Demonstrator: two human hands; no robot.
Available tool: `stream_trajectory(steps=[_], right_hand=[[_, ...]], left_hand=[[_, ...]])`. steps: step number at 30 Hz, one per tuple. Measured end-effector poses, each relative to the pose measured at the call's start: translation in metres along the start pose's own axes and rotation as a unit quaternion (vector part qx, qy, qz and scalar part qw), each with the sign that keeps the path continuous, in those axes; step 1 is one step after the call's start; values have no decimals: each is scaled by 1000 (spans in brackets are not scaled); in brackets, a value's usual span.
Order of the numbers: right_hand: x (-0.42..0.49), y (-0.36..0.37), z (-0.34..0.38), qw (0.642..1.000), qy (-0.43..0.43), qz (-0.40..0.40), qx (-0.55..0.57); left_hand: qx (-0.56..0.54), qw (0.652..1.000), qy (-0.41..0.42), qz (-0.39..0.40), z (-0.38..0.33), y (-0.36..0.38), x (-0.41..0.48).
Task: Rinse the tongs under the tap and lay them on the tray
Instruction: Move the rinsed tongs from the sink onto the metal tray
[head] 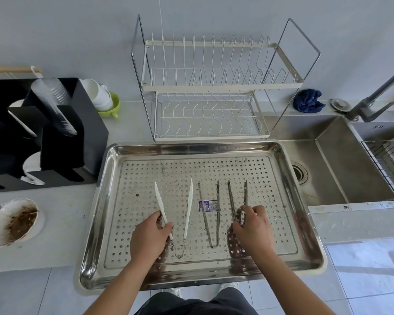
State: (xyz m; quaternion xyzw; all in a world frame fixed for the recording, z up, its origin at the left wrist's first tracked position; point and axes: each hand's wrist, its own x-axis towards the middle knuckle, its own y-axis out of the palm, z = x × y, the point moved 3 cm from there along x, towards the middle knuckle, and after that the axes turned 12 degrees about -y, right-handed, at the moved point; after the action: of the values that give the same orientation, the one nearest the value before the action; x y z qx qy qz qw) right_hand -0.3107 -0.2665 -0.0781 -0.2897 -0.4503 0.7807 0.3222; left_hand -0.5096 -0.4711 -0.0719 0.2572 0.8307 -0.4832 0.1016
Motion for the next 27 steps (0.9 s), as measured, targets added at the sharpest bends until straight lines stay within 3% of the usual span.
stream_trajectory(steps=[27], right_hand=[[-1, -6, 2, 1000, -9, 2, 4]], left_hand=[[-2, 1000, -8, -6, 2, 4, 0]])
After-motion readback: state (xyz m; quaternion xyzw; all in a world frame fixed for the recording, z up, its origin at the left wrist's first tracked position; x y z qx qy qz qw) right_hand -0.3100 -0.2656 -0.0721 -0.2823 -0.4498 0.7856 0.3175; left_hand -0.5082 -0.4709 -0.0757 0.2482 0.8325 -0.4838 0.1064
